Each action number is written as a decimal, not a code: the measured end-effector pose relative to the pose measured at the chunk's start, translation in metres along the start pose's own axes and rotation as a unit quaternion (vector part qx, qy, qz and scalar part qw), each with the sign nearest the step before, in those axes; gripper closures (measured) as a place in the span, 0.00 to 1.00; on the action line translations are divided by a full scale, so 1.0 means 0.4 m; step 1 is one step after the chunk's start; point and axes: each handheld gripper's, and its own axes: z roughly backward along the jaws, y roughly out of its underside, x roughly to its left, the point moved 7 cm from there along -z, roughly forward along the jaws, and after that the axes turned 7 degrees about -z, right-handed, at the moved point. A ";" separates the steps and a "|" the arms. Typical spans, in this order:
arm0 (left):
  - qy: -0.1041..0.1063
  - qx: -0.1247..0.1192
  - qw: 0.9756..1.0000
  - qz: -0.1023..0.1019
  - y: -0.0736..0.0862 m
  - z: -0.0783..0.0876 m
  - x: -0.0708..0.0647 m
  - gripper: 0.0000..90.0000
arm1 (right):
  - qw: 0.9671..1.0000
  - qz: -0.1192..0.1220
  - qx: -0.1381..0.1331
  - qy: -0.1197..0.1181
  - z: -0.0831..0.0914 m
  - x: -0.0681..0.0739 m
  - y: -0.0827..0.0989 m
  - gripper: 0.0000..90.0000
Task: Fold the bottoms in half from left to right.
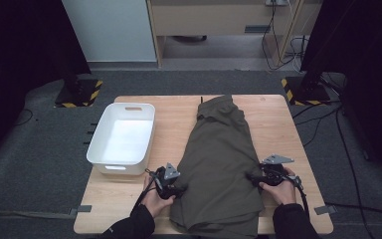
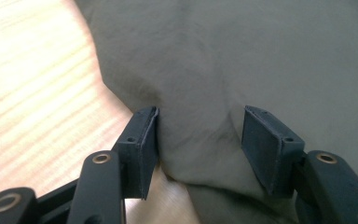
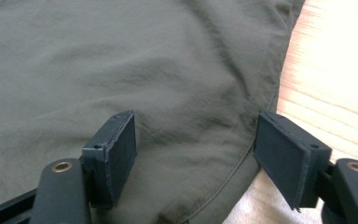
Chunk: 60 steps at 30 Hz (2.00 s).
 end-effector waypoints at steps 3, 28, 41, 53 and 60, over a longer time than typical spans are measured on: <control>0.006 0.008 1.000 -0.006 0.002 0.006 -0.022 0.49 | 1.000 -0.001 0.006 -0.001 0.003 -0.001 0.000 0.30; -0.033 -0.064 0.995 0.062 -0.098 -0.103 0.144 0.57 | 0.987 -0.029 -0.155 0.034 -0.044 -0.073 -0.326 0.44; -0.032 -0.039 0.998 0.027 -0.070 -0.082 0.095 0.77 | 0.985 -0.029 -0.166 0.031 -0.144 -0.084 -0.392 0.52; -0.022 -0.028 0.999 0.026 -0.043 -0.051 0.078 0.75 | 0.988 -0.028 -0.152 -0.011 -0.255 -0.043 -0.387 0.62; -0.020 -0.028 0.999 0.025 -0.042 -0.051 0.079 0.75 | 0.990 -0.009 -0.139 -0.002 -0.278 -0.028 -0.392 1.00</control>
